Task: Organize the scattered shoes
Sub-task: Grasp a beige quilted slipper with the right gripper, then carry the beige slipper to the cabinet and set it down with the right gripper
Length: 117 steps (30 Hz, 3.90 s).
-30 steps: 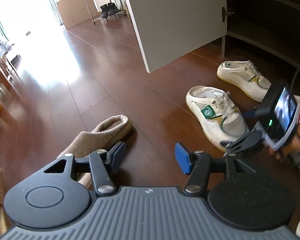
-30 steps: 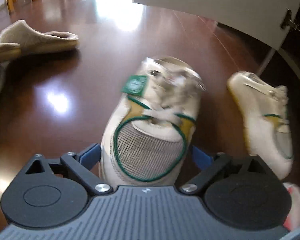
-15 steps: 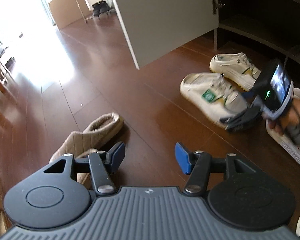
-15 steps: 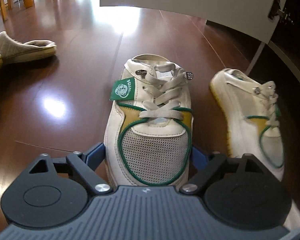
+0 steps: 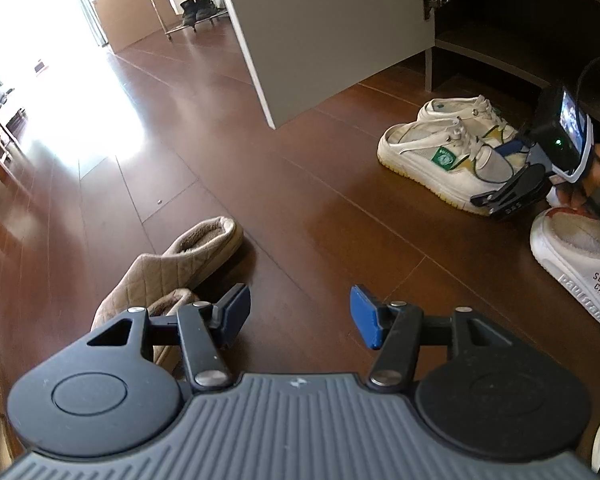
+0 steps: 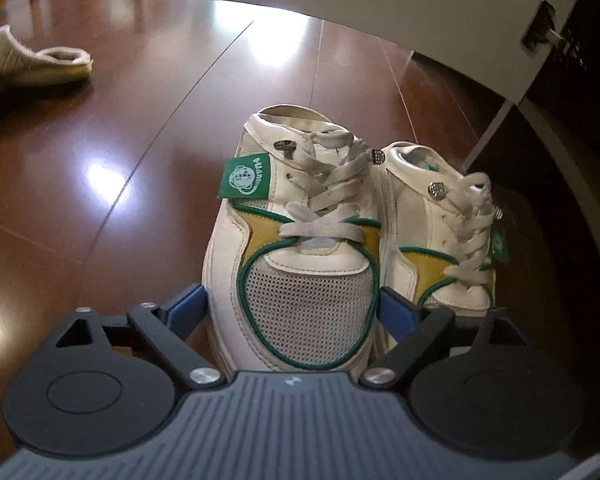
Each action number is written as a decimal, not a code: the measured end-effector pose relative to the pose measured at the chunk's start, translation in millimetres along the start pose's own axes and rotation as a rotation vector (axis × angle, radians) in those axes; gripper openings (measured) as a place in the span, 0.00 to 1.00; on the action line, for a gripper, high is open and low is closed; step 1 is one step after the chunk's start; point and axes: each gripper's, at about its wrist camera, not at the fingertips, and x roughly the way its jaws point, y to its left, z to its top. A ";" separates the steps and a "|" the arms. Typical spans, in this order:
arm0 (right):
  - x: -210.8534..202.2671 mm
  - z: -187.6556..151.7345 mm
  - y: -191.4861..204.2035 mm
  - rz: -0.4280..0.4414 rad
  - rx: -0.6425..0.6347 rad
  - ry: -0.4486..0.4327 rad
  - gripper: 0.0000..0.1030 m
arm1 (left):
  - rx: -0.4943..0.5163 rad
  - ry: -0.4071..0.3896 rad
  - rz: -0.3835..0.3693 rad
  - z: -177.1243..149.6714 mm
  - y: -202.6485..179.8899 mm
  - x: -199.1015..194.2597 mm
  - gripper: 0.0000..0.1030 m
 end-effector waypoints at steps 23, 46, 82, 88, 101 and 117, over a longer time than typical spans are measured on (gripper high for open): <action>-48.3 161.7 261.9 0.800 0.339 -0.034 0.63 | -0.319 0.061 0.298 -109.1 131.9 -64.5 0.58; -116.6 221.3 221.6 1.021 -0.486 -0.241 0.07 | -0.409 0.028 0.304 -112.0 160.1 -87.2 0.58; -156.3 35.5 134.0 0.770 -0.412 0.401 0.19 | -0.242 -0.031 0.162 -78.7 19.2 -176.5 0.59; -184.9 0.8 130.3 0.619 -0.335 0.311 0.88 | -0.205 -0.058 0.165 -69.4 25.0 -190.3 0.65; -165.8 -108.0 130.4 0.314 0.041 0.047 0.50 | -0.373 0.020 0.056 -87.6 38.1 -145.1 0.66; -194.9 -167.5 128.2 -0.009 0.437 0.118 0.24 | -0.278 0.002 0.056 -87.6 17.4 -153.1 0.66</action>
